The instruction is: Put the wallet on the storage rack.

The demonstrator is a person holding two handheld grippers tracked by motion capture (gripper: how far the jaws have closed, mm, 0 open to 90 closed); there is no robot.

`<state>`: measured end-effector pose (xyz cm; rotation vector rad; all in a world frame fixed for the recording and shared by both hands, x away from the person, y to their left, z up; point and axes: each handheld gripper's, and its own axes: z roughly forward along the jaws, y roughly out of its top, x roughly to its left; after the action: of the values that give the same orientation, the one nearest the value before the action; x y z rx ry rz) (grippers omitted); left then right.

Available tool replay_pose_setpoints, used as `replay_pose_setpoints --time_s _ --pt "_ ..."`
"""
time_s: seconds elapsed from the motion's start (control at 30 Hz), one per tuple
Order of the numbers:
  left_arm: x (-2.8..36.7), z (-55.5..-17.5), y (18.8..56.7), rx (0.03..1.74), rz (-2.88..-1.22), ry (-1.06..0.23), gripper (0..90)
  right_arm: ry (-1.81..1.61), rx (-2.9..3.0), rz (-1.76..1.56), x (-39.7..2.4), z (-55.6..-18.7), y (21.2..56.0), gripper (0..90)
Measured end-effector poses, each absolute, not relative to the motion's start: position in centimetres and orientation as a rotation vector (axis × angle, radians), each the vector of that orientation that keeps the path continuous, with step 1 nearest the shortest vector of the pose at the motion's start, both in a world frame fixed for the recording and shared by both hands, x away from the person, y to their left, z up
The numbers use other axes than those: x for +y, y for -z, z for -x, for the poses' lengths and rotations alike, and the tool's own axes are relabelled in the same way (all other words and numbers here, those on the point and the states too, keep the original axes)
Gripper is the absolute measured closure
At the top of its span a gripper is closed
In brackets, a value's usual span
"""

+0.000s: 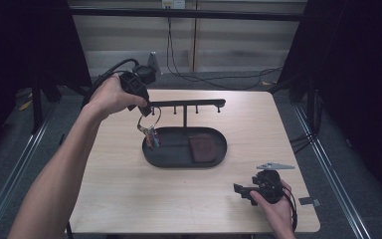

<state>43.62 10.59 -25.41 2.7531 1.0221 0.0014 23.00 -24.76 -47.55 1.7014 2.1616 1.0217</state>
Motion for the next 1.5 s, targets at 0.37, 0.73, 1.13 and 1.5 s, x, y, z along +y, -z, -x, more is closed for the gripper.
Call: replay_pose_setpoints --time_s 0.37,0.73,1.13,1.5 --pt "11.2 -45.2 27.3 1.083 -2.746 -0.016 87.8 -1.019 2.175 -1.699 -24.7 -23.0 47.6 17.8" --pt "10.9 -45.7 28.4 1.060 -2.766 -0.065 87.5 -1.014 2.181 -1.684 -24.5 -23.0 47.6 17.6" --pt "11.7 -46.1 29.3 1.048 -2.714 -0.082 85.1 -1.007 2.185 -1.688 -24.4 -23.0 47.6 17.7" --pt "11.7 -45.7 28.8 1.050 -2.695 -0.125 86.1 -1.007 2.195 -1.675 -24.4 -23.0 47.6 17.7"
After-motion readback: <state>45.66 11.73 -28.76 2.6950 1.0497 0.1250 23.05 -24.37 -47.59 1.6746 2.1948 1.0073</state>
